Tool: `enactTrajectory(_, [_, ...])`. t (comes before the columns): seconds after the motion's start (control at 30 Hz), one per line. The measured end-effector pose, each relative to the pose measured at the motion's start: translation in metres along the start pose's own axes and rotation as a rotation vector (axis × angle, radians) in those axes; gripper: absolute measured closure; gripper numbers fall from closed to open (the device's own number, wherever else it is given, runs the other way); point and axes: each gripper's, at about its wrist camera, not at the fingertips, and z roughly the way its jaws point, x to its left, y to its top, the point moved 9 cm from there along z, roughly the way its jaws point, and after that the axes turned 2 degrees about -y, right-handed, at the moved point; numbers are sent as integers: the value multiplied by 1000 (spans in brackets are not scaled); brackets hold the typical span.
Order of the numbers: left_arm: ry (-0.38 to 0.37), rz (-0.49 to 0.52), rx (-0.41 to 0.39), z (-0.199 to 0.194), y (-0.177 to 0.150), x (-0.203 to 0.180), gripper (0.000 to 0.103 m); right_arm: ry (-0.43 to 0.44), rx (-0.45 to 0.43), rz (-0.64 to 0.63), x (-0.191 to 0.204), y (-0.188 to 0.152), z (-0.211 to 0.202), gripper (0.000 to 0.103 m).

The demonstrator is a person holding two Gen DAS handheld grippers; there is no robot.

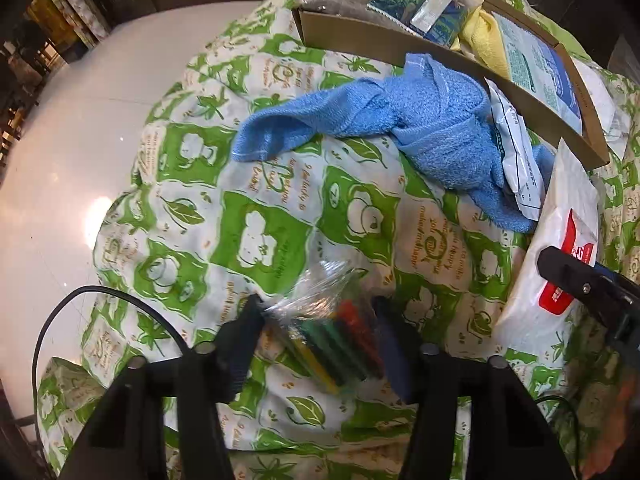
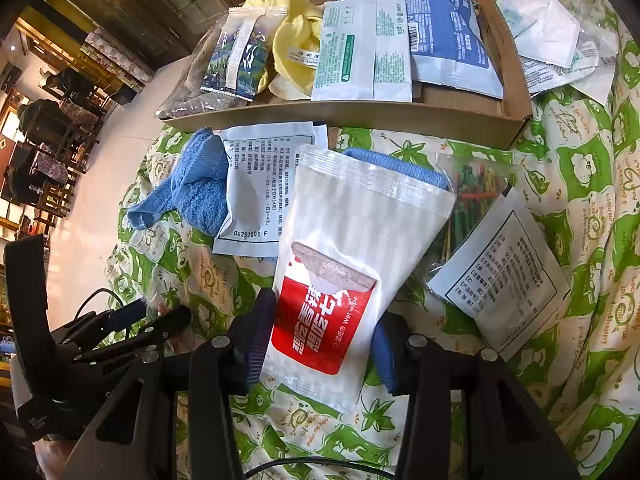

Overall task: Organize soft objects
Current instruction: 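Grasp the red-labelled white wipes packet with the right gripper while the left grasps the coloured-stick bag, then lift the wipes packet with the right gripper while the left gripper lifts the coloured-stick bag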

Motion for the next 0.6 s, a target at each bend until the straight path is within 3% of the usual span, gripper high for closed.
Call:
enactTrajectory(0.17, [-72, -52, -8, -12, -2, 13, 74, 1, -16, 2, 0, 2, -4, 59])
enactTrajectory(0.37, [-100, -14, -14, -27, -2, 16, 74, -25, -35, -20, -1, 3, -8, 59])
enactTrajectory(0.5, [-74, 29, 29, -14, -9, 3, 73, -25, -28, -16, -3, 3, -5, 59])
enactTrajectory(0.6, [-36, 81, 15, 0, -11, -6, 73, -23, -27, -13, -4, 3, -4, 59])
